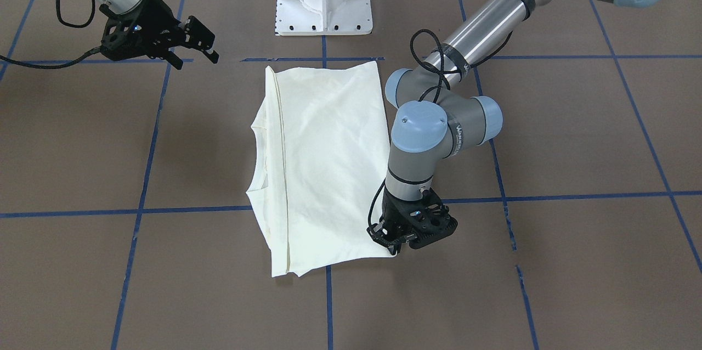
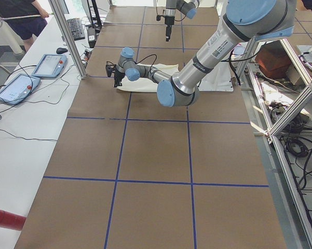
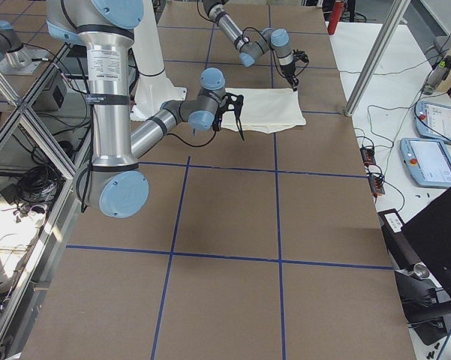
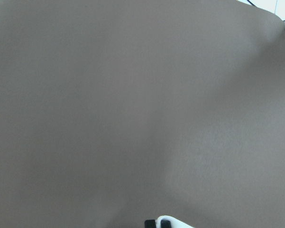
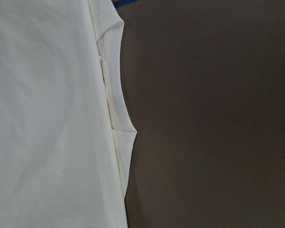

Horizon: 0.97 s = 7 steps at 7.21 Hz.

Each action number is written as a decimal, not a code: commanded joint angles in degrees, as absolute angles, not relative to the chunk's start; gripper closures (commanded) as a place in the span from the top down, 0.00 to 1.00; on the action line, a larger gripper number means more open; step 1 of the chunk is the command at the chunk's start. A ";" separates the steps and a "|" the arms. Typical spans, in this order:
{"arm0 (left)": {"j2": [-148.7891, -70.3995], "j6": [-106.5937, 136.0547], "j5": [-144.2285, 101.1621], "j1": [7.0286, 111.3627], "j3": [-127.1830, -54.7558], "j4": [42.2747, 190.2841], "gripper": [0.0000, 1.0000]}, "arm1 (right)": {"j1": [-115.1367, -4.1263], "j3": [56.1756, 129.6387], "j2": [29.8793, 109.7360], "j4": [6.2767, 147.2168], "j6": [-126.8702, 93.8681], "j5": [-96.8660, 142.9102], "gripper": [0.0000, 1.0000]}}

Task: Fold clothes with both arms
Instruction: 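Release the shirt with the left gripper while the right gripper reaches its side edge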

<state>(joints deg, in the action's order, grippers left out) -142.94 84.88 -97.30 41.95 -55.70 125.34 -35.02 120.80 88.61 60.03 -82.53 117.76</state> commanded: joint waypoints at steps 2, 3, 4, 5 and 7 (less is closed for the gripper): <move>-143.09 83.42 -95.63 42.01 -54.75 129.55 0.99 | -34.98 120.41 88.59 60.12 -82.53 116.55 1.00; -143.17 82.97 -95.63 42.19 -54.93 129.55 1.00 | -34.72 120.15 88.59 60.47 -82.53 116.02 1.00; -143.09 82.71 -97.02 42.97 -55.80 128.94 1.00 | -33.93 119.54 88.59 60.64 -82.44 114.28 1.00; -142.56 82.01 -100.69 43.50 -58.42 127.20 1.00 | -33.66 118.31 87.55 60.82 -82.44 113.39 1.00; -136.27 81.57 -104.76 44.21 -72.43 117.81 1.00 | -31.57 116.46 82.74 66.83 -81.05 109.89 1.00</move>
